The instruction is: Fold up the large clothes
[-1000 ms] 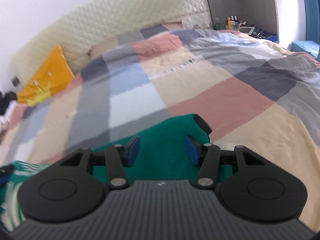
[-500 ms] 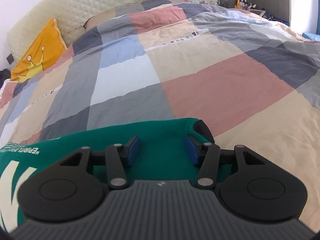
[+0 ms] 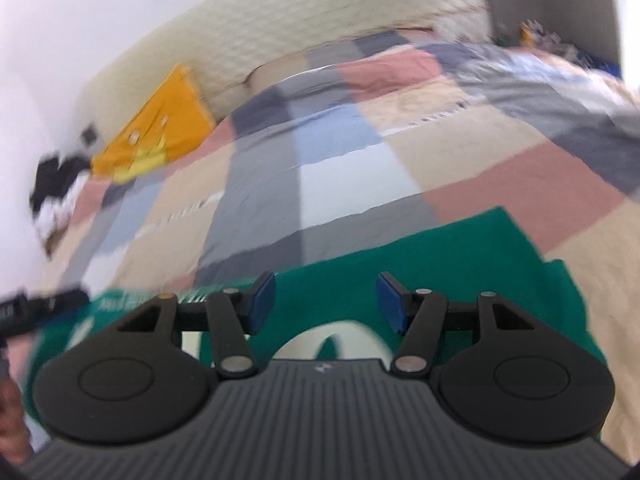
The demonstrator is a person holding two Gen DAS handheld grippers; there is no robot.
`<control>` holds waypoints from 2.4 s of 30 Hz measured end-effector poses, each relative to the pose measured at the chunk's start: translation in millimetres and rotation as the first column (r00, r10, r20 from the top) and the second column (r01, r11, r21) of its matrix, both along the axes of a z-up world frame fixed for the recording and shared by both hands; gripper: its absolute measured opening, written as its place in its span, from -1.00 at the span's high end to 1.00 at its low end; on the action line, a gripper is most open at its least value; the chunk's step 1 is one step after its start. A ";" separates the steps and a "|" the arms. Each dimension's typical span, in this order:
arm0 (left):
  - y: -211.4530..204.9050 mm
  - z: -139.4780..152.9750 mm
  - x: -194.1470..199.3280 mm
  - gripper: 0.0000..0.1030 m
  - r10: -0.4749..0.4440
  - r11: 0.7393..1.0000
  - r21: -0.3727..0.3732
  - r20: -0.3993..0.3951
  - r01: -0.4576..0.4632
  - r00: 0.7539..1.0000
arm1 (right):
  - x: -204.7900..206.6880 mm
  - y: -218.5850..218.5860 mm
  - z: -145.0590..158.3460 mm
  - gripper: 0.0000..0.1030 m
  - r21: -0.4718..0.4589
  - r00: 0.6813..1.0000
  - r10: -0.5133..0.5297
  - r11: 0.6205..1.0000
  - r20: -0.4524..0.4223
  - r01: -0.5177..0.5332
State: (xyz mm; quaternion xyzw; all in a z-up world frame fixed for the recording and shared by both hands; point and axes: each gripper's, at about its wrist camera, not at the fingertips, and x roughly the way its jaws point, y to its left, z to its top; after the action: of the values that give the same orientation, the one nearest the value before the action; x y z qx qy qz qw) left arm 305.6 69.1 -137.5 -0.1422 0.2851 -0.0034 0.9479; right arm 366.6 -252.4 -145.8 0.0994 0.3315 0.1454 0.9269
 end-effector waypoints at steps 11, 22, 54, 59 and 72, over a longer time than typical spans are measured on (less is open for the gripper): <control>-34.6 -35.6 18.1 -0.66 -0.038 0.984 0.167 -0.105 0.056 0.994 | 13.4 32.1 -45.0 -0.11 -0.084 0.992 0.088 0.992 -0.087 -0.096; -28.1 -33.5 7.7 -0.70 0.000 0.991 0.130 -0.080 0.011 0.997 | 5.5 27.8 -38.3 -0.12 -0.041 0.995 0.058 0.997 -0.080 -0.062; -3.4 -32.2 -133.8 -0.92 0.151 0.873 -0.440 -0.162 -0.209 0.975 | -88.8 -4.6 -65.8 -1.00 0.607 0.892 0.101 0.765 -0.441 0.213; 15.9 -50.1 -124.8 -0.93 0.172 0.807 -0.525 -0.228 -0.269 0.958 | -72.3 -1.5 -95.5 -1.00 0.648 0.847 0.086 0.685 -0.525 0.333; 51.4 -96.4 -122.4 -0.94 0.220 0.594 -0.696 -0.342 -0.403 0.914 | -73.4 -27.5 -114.4 -1.00 0.725 0.807 0.006 0.444 -0.590 0.527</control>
State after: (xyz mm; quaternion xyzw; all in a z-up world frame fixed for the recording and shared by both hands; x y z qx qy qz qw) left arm 183.2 120.5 -233.9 -0.5696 0.3310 0.0611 0.7499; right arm 293.2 -279.9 -260.2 0.6373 0.4246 0.1079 0.6340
